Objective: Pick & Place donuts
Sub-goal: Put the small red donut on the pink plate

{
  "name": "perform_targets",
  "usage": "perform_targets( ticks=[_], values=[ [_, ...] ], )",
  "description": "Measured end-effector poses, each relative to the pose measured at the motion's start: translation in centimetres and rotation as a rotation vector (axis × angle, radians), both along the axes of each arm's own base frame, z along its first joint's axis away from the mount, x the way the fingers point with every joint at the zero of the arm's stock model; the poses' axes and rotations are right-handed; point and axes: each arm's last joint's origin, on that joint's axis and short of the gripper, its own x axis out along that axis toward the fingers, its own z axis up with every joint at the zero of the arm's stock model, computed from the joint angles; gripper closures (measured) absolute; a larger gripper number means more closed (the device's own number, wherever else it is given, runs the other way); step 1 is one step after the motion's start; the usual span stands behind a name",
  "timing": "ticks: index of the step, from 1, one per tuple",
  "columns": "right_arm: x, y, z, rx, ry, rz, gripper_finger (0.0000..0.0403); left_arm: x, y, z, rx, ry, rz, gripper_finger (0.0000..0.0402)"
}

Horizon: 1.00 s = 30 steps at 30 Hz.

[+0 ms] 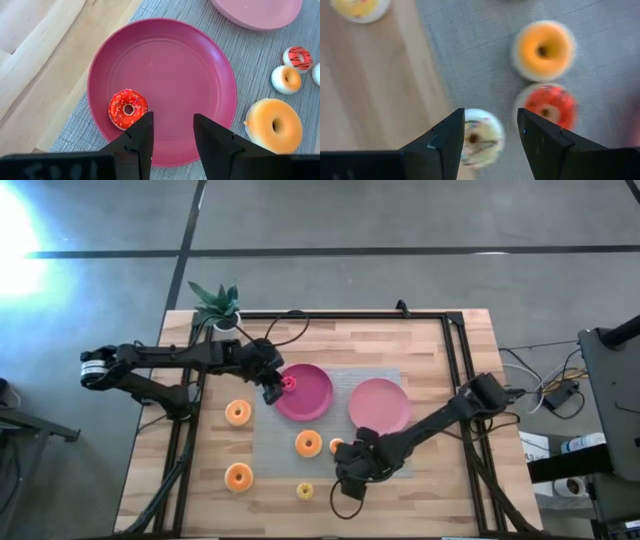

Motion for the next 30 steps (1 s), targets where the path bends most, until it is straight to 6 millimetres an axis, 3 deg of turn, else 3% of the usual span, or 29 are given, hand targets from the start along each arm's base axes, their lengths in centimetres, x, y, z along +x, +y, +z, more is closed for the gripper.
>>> perform_targets(
  ticks=[4,11,19,24,30],
  values=[
    [-0.2,-0.5,0.3,-0.032,-0.009,-0.043,0.023,0.0,0.0,0.0,0.0,0.0,0.001,0.0289],
    [-0.2,-1.1,-1.8,-0.011,0.031,-0.11,0.023,0.0,0.0,0.0,0.0,-0.002,0.0,0.0289],
    [0.1,-1.5,-2.2,-0.017,0.032,-0.145,0.0235,0.0,0.0,0.0,0.0,0.001,0.0,0.0289],
    [0.2,-1.8,-2.2,-0.012,0.027,-0.175,0.0275,0.0,0.0,0.0,0.0,0.001,0.0,0.0289],
    [0.4,-2.4,-2.1,-0.014,0.027,-0.186,0.0361,0.0,0.0,0.0,-0.006,0.0,0.007,0.0289]
  ],
)
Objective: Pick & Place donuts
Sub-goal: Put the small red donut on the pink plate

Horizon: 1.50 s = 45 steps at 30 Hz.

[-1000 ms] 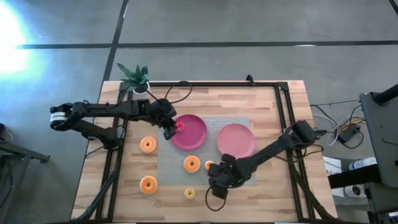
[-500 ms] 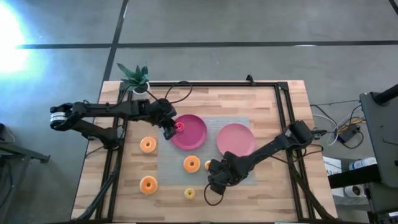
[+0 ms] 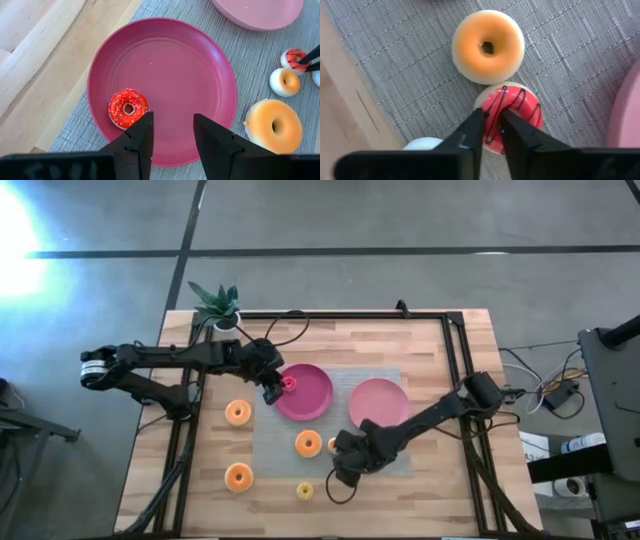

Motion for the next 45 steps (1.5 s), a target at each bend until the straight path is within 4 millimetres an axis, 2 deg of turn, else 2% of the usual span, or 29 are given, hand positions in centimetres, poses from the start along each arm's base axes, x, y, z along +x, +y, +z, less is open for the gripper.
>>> perform_targets(
  ticks=[2,7,10,13,21,27,31,38,45],
  values=[
    [0.0,-0.1,0.7,0.001,-0.015,0.014,0.0384,0.0,-0.1,0.0,-0.001,0.0,-0.001,0.0289],
    [-0.3,-1.6,4.4,0.017,-0.109,-0.019,0.0389,-0.6,-0.6,0.4,-0.012,0.006,-0.005,0.0289],
    [0.0,-3.6,6.7,0.013,-0.194,-0.036,0.039,-1.3,-1.0,0.9,-0.023,0.014,-0.006,0.0289],
    [1.4,-6.4,7.8,0.028,-0.265,0.019,0.039,-2.4,-1.5,1.5,-0.043,0.018,0.019,0.0289],
    [4.3,-15.6,7.0,-0.088,-0.245,0.177,0.039,-5.0,-1.9,3.5,-0.063,-0.065,0.127,0.0289],
    [6.3,-20.1,5.9,-0.061,-0.23,0.277,0.039,-6.2,-2.0,4.6,-0.091,-0.142,0.216,0.0289],
    [8.6,-21.7,4.9,-0.045,-0.235,0.327,0.039,-6.6,-2.0,4.9,-0.092,-0.161,0.261,0.0289],
    [11.9,-23.3,2.8,-0.029,-0.162,0.351,0.039,-6.6,-2.0,4.8,-0.109,-0.16,0.289,0.0289],
    [14.0,-23.6,2.5,-0.034,-0.135,0.375,0.0377,-7.0,-2.0,4.8,-0.127,-0.153,0.309,0.0289]
  ],
)
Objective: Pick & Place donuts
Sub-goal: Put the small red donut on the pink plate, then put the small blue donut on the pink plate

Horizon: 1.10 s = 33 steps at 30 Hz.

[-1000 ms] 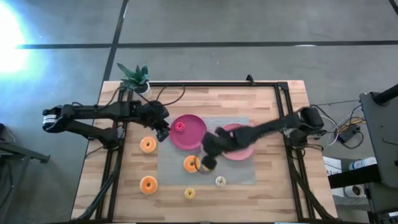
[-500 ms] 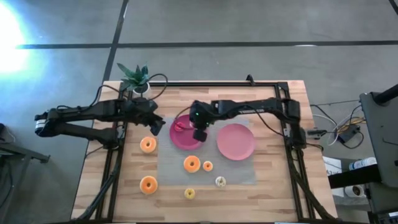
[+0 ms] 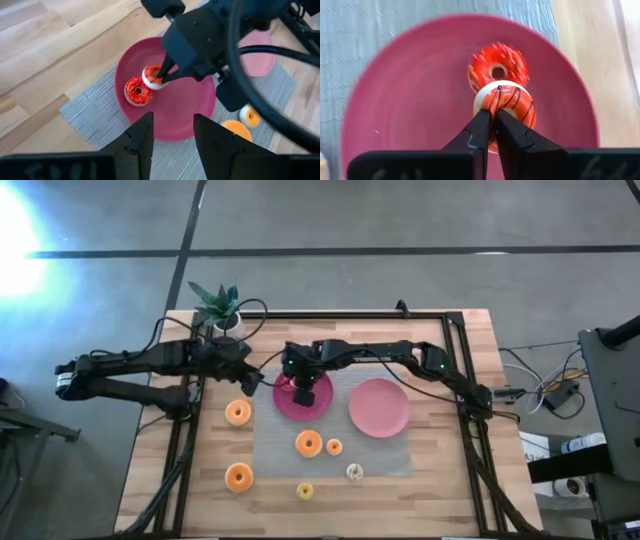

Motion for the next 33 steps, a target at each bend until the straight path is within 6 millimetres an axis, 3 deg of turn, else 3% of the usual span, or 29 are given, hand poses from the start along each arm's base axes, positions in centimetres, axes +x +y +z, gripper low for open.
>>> perform_targets(
  ticks=[11,18,21,24,28,33],
  values=[
    [-0.3,-0.1,0.4,-0.123,0.079,-0.017,0.0236,-1.3,-0.5,0.2,-0.022,0.012,0.004,0.0289],
    [-1.0,1.8,3.9,-0.106,0.023,0.078,0.0198,-1.4,-0.9,0.3,-0.026,0.004,-0.015,0.0289],
    [-2.0,3.6,5.1,-0.058,0.022,0.163,0.0196,-1.4,-1.1,0.3,-0.026,0.006,-0.028,0.0289],
    [-3.6,5.9,5.0,-0.048,0.064,0.219,0.0198,-1.4,-1.2,0.1,-0.023,0.011,-0.042,0.0289],
    [-6.7,9.7,4.9,-0.046,0.119,0.298,0.0206,-1.4,-1.4,-0.6,-0.026,0.034,-0.053,0.0289],
    [-10.6,15.0,5.5,-0.089,0.057,0.369,0.0215,-1.3,-1.6,-1.5,-0.027,0.051,-0.065,0.0289]
  ],
)
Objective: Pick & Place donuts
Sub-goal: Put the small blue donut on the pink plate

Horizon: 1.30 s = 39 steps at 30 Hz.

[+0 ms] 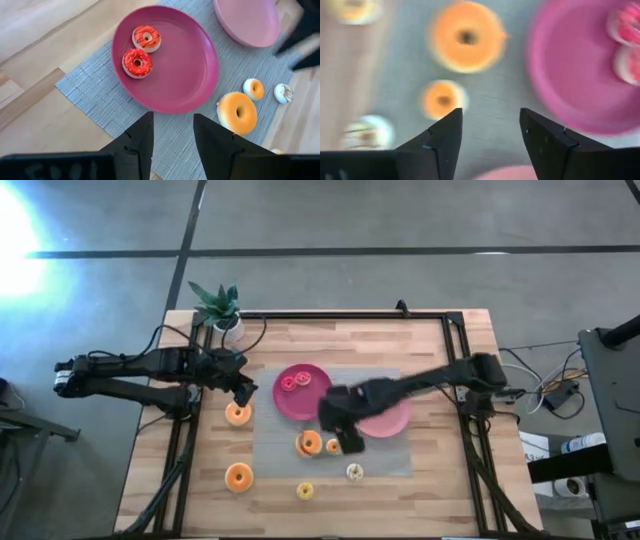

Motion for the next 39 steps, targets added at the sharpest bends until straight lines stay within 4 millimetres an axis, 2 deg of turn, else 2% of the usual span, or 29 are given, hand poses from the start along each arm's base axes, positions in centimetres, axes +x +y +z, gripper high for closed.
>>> perform_targets(
  ticks=[4,9,12,17,25,30,39],
  values=[
    [-1.7,2.8,-1.6,0.01,0.001,0.029,0.0215,0.2,0.0,-0.3,0.002,-0.014,-0.003,0.0289],
    [-2.4,5.3,-4.3,0.024,0.076,0.004,0.0207,0.3,0.0,-0.4,0.009,-0.017,-0.01,0.0289],
    [-2.3,6.7,-5.4,-0.024,0.095,0.045,0.0204,0.2,0.0,-0.6,0.007,-0.012,-0.011,0.0289],
    [-1.3,8.6,-6.1,-0.124,0.063,0.105,0.0208,0.2,-0.1,-0.8,-0.003,-0.008,-0.014,0.0289],
    [-1.0,8.3,-6.6,-0.184,0.04,0.032,0.0212,0.2,-0.1,-0.8,-0.01,-0.009,-0.018,0.0289],
    [-0.6,8.2,-6.8,-0.141,0.009,0.023,0.022,0.2,-0.1,-0.8,-0.01,-0.009,-0.018,0.0289],
    [0.0,7.8,-9.2,-0.09,0.069,0.017,0.0235,0.2,-0.1,-0.8,-0.01,-0.009,-0.019,0.0289]
  ],
)
